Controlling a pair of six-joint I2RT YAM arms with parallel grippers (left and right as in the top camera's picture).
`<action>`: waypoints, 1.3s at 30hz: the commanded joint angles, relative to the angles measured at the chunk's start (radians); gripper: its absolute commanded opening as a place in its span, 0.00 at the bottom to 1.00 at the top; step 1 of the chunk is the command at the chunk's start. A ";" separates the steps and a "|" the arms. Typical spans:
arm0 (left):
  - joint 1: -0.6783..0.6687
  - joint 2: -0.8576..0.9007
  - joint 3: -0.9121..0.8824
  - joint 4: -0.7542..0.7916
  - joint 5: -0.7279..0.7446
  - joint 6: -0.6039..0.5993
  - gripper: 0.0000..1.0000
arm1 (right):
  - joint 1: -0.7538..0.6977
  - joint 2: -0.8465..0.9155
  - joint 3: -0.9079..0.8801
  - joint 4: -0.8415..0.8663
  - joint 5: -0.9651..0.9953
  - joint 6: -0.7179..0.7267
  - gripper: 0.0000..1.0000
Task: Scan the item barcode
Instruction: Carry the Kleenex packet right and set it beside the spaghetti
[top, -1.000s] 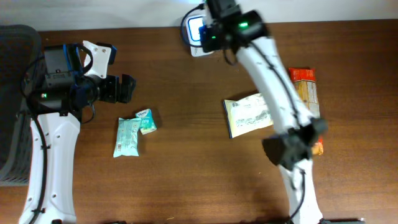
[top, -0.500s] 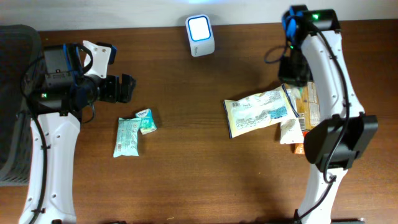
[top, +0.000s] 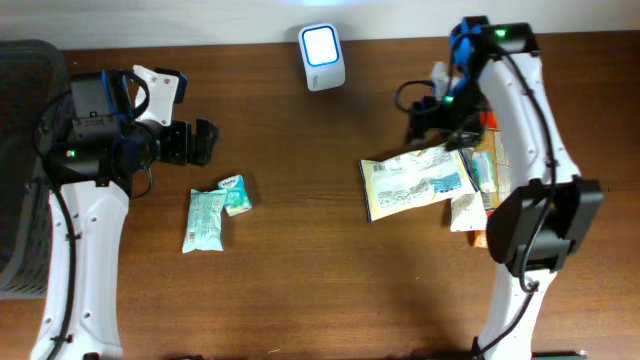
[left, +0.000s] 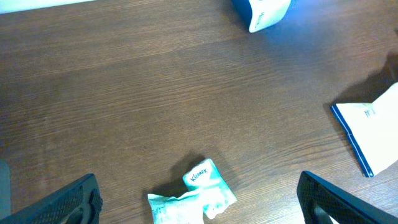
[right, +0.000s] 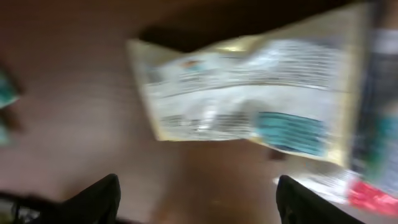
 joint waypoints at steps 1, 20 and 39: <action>0.002 -0.013 0.013 -0.001 0.001 0.016 0.99 | 0.109 -0.001 0.001 0.012 -0.093 -0.031 0.76; 0.002 -0.013 0.013 -0.001 0.001 0.016 0.99 | 0.385 0.000 -0.510 0.422 0.315 0.338 0.33; 0.002 -0.013 0.013 -0.001 0.001 0.016 0.99 | 0.004 -0.002 -0.488 0.281 0.373 0.353 0.25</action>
